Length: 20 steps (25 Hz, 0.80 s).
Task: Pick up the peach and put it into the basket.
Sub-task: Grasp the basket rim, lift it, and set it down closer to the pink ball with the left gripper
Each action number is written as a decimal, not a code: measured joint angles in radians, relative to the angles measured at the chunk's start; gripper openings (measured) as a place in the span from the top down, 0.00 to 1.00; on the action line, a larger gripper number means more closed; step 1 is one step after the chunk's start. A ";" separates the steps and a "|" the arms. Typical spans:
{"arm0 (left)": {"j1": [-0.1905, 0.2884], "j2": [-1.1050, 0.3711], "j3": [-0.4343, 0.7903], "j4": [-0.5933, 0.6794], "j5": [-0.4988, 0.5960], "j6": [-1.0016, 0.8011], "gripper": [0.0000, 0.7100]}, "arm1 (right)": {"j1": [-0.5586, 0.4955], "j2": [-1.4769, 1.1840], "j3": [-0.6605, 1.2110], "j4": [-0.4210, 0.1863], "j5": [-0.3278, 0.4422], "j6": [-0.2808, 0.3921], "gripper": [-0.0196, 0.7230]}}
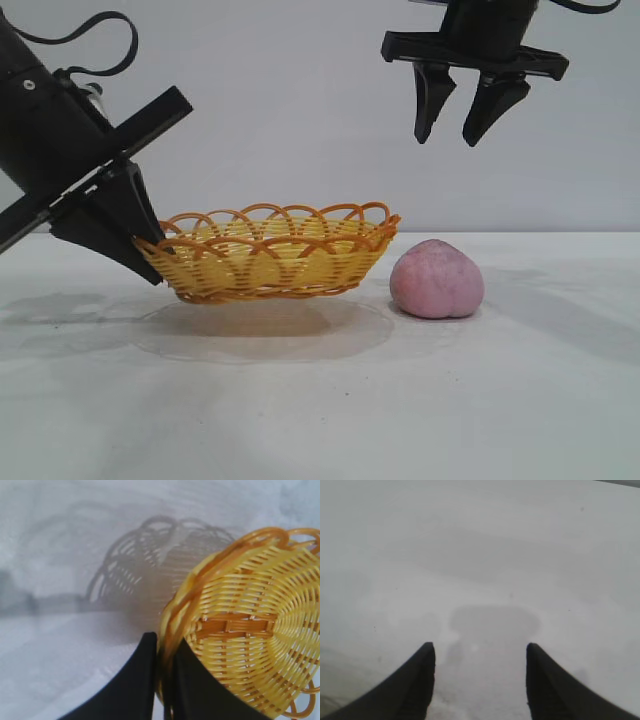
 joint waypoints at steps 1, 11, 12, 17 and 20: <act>0.000 0.000 0.000 0.000 0.000 0.000 1.00 | 0.000 0.000 0.000 0.000 0.000 0.000 0.45; 0.000 0.034 0.000 -0.006 0.016 -0.001 0.93 | 0.000 0.000 0.000 0.002 0.000 0.000 0.45; 0.000 0.036 0.000 -0.012 0.019 -0.001 0.93 | 0.000 0.000 0.000 0.002 0.000 0.000 0.45; 0.000 0.036 0.000 -0.017 0.031 -0.002 0.76 | 0.000 0.000 0.000 0.002 0.000 0.000 0.45; 0.000 0.036 0.000 0.017 0.053 -0.009 0.66 | 0.000 0.000 0.000 0.002 0.000 0.000 0.45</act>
